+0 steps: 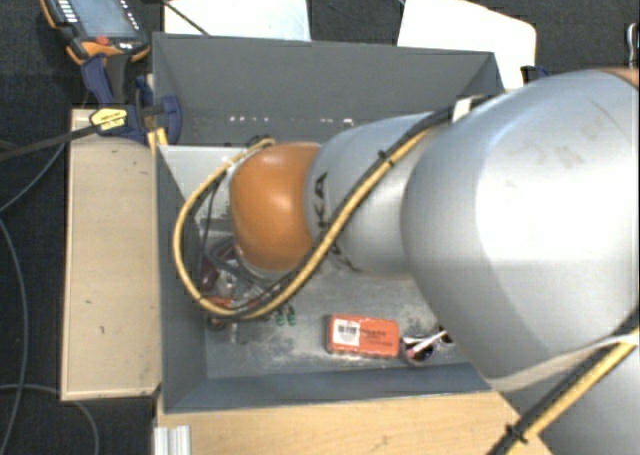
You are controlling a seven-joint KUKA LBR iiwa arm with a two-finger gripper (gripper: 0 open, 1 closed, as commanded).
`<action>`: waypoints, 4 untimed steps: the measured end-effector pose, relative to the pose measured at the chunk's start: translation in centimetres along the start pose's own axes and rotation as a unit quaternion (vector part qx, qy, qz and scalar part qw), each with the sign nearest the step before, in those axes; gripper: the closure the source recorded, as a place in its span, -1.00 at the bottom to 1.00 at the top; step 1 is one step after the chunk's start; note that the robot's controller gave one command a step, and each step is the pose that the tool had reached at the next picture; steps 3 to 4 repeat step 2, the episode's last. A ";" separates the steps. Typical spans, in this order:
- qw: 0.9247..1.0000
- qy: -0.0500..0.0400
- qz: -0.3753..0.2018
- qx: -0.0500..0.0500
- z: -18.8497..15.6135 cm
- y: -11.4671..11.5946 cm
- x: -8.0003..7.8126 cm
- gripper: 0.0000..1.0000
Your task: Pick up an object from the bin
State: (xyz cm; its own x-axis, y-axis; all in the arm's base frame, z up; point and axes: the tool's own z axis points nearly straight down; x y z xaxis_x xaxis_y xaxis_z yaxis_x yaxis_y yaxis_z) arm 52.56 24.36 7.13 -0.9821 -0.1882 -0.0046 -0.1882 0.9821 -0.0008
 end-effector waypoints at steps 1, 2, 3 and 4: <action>1.000 0.000 0.001 0.000 0.0 0.0 0.0 1.00; 1.000 0.000 0.002 0.000 0.0 0.0 0.0 1.00; 1.000 0.000 0.002 0.000 0.0 0.0 0.0 1.00; 1.000 0.000 0.002 0.000 0.0 0.0 0.0 1.00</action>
Offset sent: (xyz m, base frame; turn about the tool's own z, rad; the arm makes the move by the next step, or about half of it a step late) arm 0.0000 0.0000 0.0000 0.0000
